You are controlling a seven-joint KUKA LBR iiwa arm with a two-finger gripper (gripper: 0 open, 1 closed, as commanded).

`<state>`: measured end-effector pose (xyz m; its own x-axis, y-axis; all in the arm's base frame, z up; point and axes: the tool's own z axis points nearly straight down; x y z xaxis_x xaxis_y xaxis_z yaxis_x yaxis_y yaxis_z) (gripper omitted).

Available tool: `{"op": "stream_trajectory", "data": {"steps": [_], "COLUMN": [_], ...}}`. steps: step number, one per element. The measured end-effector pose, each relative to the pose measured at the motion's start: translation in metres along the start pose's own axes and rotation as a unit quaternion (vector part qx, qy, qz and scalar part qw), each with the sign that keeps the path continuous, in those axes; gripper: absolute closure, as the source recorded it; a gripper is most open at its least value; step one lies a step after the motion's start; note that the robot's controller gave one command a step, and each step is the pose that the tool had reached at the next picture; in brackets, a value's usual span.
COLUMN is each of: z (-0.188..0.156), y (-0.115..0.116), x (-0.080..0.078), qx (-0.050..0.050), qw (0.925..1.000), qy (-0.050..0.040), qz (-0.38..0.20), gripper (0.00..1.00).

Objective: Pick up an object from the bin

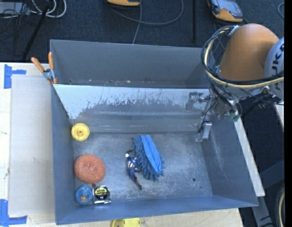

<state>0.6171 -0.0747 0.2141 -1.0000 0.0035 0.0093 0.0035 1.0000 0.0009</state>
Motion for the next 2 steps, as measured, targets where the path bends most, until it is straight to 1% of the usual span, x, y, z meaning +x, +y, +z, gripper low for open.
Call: {"op": "stream_trajectory", "data": {"steps": [1,2], "z": [-0.005,0.073], "y": [0.000,0.055], "x": [-0.001,0.014], "qx": [0.000,0.000], "qw": [1.0000,0.9987], "qy": [-0.0041,-0.0053], "qz": [-0.001,0.051], "gripper": [0.00,0.00]}}
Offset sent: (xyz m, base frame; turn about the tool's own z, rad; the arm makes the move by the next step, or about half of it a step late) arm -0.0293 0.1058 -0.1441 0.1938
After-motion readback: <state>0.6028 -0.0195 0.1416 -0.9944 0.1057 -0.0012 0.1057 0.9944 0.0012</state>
